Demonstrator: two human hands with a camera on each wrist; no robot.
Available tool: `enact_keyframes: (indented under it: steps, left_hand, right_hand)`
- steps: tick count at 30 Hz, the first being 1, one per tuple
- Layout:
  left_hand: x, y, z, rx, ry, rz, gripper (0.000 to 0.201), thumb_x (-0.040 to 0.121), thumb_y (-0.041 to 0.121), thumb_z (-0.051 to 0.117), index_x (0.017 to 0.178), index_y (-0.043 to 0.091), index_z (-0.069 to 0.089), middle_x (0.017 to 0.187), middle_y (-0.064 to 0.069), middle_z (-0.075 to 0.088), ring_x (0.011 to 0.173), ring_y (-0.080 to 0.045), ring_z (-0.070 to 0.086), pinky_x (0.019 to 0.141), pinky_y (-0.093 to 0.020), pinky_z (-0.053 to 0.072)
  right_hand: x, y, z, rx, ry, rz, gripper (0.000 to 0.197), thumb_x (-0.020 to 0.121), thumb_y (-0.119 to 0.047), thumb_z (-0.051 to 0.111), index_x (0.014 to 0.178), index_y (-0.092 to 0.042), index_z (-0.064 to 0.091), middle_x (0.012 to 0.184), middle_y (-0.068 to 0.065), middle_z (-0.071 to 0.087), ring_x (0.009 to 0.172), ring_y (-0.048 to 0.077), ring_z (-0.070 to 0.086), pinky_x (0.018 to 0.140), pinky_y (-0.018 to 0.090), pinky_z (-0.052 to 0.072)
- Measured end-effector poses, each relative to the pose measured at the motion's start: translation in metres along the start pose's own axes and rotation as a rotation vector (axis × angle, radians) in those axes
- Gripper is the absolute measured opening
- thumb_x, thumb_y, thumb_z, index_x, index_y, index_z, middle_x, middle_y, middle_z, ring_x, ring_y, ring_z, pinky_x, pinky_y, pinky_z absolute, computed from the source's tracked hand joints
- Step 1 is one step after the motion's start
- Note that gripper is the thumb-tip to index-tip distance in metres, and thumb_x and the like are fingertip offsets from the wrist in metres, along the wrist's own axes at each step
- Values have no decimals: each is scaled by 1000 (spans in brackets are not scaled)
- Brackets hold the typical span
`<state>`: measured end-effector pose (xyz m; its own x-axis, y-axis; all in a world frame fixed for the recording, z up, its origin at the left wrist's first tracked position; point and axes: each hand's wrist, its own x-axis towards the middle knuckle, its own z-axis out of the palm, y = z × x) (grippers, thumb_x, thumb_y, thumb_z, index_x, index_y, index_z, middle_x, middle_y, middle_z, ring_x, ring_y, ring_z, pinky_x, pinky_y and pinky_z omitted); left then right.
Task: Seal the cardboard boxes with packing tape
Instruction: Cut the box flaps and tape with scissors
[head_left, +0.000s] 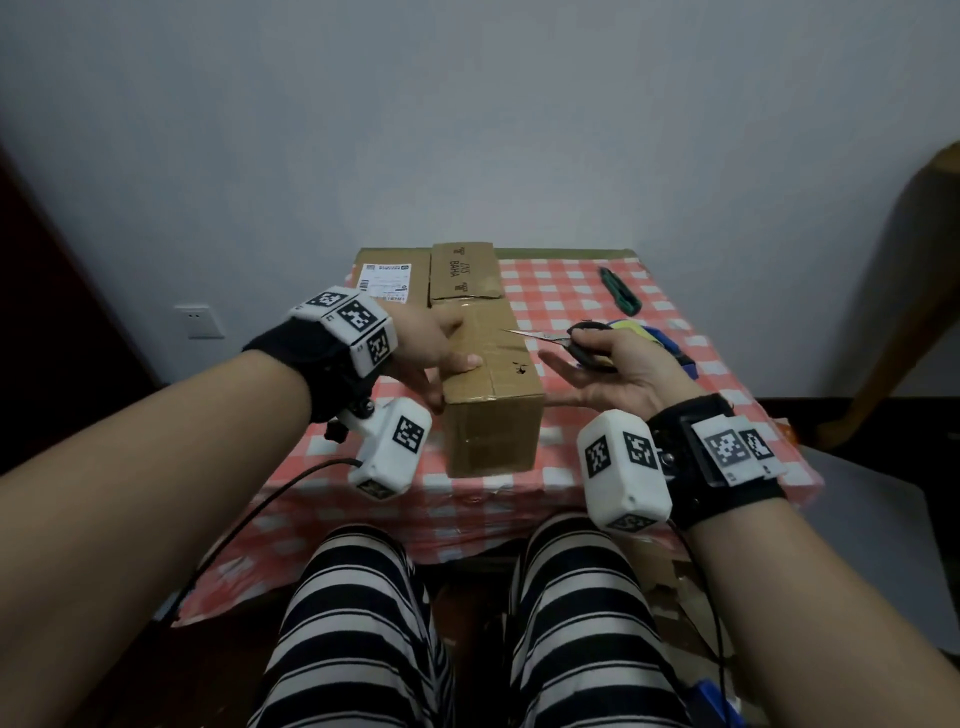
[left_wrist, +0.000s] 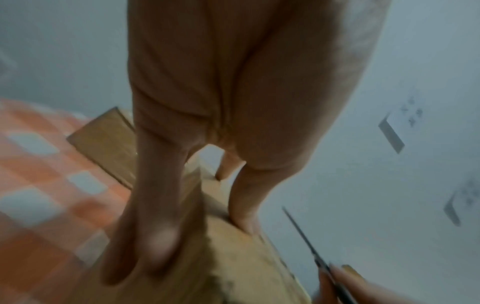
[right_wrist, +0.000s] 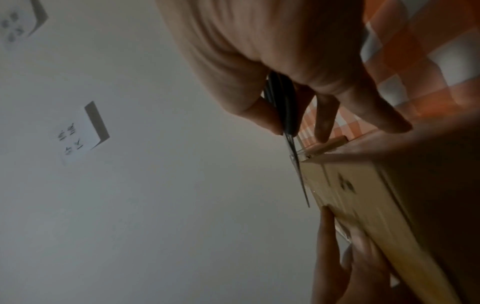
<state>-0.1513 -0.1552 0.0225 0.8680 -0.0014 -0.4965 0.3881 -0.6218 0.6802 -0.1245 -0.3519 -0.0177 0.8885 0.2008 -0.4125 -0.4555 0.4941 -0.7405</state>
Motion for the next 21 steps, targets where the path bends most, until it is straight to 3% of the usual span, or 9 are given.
enact_keyframes:
  steps: [2,4,7,8,10,12,13,16,21]
  left_hand:
    - [1,5,4,7,-4,-28,40,93,15,61,128,10,43,117,-17,61,95,-41,67,80,-46,57]
    - [2,13,7,18,8,-81,45,86,19,69,123,4,49,111,-17,64,97,-35,68,81,-41,57]
    - [2,25,7,436,201,-51,68,71,41,80,122,3,54,106,-10,62,96,-26,64,88,-34,54]
    - [3,27,7,588,276,10,80,69,45,80,131,6,49,116,-11,58,106,-27,59,94,-35,49]
    - [9,27,6,682,282,146,98,68,47,80,149,23,29,150,-6,34,134,-29,39,110,-43,34]
    - [15,25,3,733,151,245,94,77,47,73,152,36,18,161,4,11,146,-25,18,118,-44,17]
    - [19,24,2,757,84,242,88,81,48,68,152,38,17,162,6,7,147,-22,14,119,-42,13]
    - [29,21,1,794,-6,228,81,83,59,58,151,38,20,160,8,15,146,-22,19,119,-44,16]
    - [27,15,4,966,200,134,80,74,77,49,145,50,22,147,-7,25,135,-33,29,110,-50,27]
  right_hand:
    - [1,-2,-2,78,0,-48,15,95,2,53,110,-1,55,88,13,62,101,32,69,69,78,41]
    - [2,-5,-5,145,3,-111,8,95,2,53,101,-2,57,86,12,63,105,30,68,77,76,42]
    - [1,-9,-8,139,36,-164,11,97,1,50,91,-5,56,83,8,59,110,28,66,91,73,41]
    - [1,-10,-10,132,52,-172,11,97,0,50,90,-6,56,81,8,59,108,27,66,93,72,41]
    - [1,-11,-14,131,80,-175,10,97,0,51,90,-5,56,80,7,58,104,26,67,93,71,43]
    - [1,-11,-17,132,99,-170,11,97,0,51,88,-5,56,81,8,58,101,26,65,92,70,44]
    - [2,-11,-19,134,104,-168,12,97,0,51,87,-5,55,81,9,57,98,25,65,91,69,44]
    - [3,-10,-21,140,102,-164,12,97,1,51,87,-5,55,82,9,57,92,23,64,90,68,44]
    - [4,-10,-21,129,104,-166,11,96,0,52,88,-5,56,82,9,57,89,21,64,87,67,46]
